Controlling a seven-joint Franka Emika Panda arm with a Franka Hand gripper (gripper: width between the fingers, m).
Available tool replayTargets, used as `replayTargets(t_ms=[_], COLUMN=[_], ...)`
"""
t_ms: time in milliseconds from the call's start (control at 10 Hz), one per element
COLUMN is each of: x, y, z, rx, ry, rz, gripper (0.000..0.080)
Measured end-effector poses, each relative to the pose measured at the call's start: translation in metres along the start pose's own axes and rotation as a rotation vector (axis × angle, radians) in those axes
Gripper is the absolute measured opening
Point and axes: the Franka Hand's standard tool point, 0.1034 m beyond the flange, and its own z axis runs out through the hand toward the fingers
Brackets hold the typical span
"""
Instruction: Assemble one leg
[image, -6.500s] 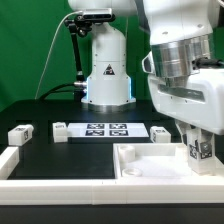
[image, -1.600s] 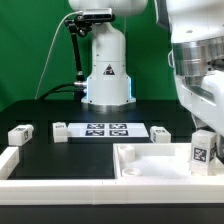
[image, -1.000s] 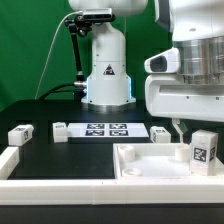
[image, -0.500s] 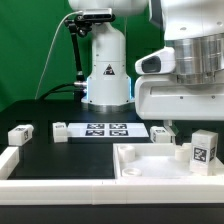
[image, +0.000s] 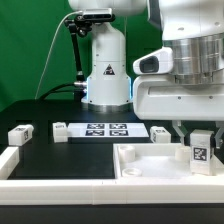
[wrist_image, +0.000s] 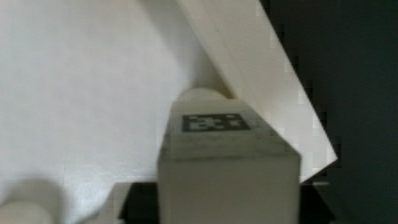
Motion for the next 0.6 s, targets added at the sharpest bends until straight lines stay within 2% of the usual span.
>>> replayTargets(t_ms=[300,500,600], x=[0.0001,0.0004,0.0004], y=[0.0004,0.002,0.0021], z=[0.0004,0.0011,0.0011], rx=[0.002,0.018,0.021], ry=[0.003,0.014,0.016], rz=[0.131,0.454,0.519], gripper=[0.0294,0.0294,0.0294])
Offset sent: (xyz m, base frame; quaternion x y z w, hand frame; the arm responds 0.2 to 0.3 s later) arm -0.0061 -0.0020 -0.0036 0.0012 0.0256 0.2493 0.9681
